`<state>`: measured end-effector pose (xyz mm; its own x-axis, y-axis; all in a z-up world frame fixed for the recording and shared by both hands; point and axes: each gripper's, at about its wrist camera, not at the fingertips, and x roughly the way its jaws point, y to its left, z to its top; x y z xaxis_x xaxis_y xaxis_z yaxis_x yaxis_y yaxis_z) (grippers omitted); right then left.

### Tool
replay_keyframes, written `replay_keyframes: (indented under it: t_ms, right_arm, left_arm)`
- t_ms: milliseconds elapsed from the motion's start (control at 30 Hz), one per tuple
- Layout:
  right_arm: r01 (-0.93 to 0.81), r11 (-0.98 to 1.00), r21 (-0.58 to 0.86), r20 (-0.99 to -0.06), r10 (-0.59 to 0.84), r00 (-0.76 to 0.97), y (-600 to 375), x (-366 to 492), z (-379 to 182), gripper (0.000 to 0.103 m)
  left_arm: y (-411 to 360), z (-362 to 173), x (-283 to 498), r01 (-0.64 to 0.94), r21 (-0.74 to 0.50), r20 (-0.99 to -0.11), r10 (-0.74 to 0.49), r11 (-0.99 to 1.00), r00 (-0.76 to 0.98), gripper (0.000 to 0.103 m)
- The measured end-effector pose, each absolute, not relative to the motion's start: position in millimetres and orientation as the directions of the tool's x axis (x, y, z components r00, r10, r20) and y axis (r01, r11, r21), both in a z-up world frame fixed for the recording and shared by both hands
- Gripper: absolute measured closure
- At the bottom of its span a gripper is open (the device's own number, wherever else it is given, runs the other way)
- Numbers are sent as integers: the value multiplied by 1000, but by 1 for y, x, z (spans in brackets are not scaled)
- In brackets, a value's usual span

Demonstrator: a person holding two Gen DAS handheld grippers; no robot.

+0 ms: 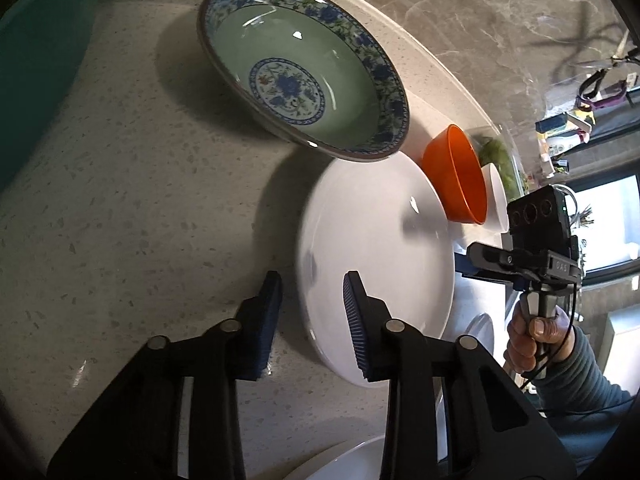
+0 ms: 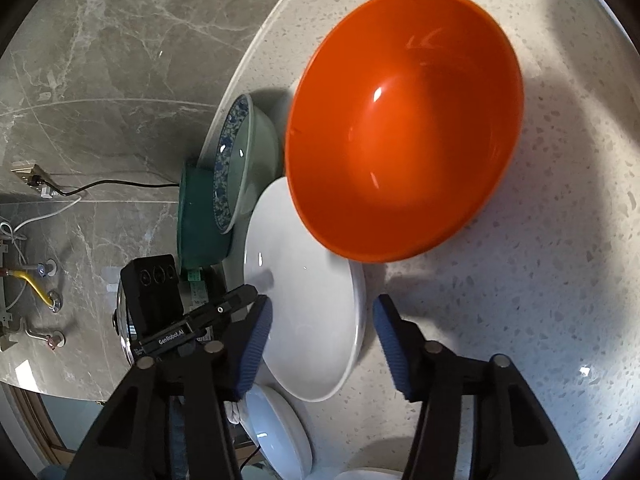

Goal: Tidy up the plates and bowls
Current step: 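Close the left gripper on that plate's rim while the right gripper closes on it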

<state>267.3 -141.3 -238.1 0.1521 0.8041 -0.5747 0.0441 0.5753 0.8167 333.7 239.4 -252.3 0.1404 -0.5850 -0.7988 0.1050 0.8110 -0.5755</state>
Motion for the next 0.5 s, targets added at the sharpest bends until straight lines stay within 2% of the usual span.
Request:
replay_keyframes:
  t_ms: [100,333,367,400,500]
  right_arm:
    - [53,582,811,-583,800,145,-140,268,-241,56]
    - [79,578,813,-582,796,165,-146,270,-242,58]
    - [81,578,812,-582,796,165,-147,270,-242,58]
    - [82,582,809,-587,793,164,-147,270,-243,63]
    - [80,616,784,-620,769,153,-145,270,-243,87]
  left_arm:
    - [242,-253,334,96,-576,-800,-584,812,138,79]
    - [246,-253,333,89,-572,-804,-579,815,133,79]
    - [245,-253,332,89,-571,-805,-578,816,134,81]
    - [247,-252,332,90,-569,-807,-576,818,134,92]
    - [247,-251,331,92,-552,-818,-559,829,135,96]
